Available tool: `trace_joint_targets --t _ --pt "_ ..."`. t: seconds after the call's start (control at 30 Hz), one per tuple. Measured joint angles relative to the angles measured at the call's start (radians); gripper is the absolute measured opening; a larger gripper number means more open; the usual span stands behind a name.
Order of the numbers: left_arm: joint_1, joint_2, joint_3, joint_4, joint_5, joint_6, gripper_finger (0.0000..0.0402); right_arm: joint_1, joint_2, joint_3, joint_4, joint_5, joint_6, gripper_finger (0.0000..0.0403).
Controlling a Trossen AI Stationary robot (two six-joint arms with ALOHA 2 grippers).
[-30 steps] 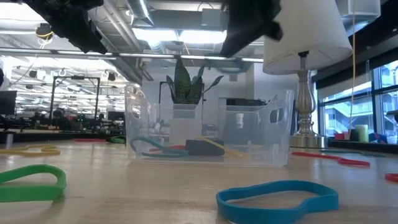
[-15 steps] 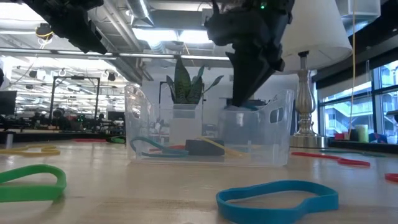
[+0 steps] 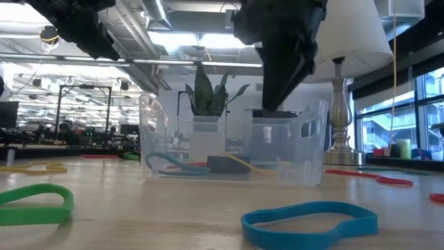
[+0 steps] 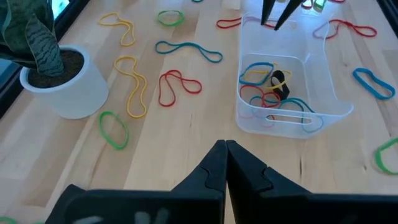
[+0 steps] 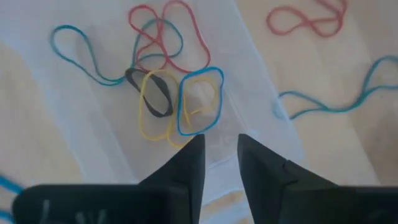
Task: Pick and place rubber bands into bin
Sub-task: Put the yellow rubber band into the transparent bin
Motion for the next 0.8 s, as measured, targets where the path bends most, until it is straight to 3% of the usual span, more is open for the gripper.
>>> trace_joint_targets --t 0.2,0.43,0.8 --pt "-0.018 0.01 0.0 0.009 0.007 0.0 0.0001 0.01 -0.153 -0.057 -0.013 0.016 -0.077 0.0067" --pt "-0.08 0.103 0.043 0.017 -0.034 -0.05 0.0001 0.051 -0.469 -0.348 0.058 0.02 -0.001 0.0006" --pt "-0.185 0.393 0.218 -0.04 -0.087 -0.241 0.0001 0.125 -0.89 -0.753 0.188 0.035 0.075 0.0018"
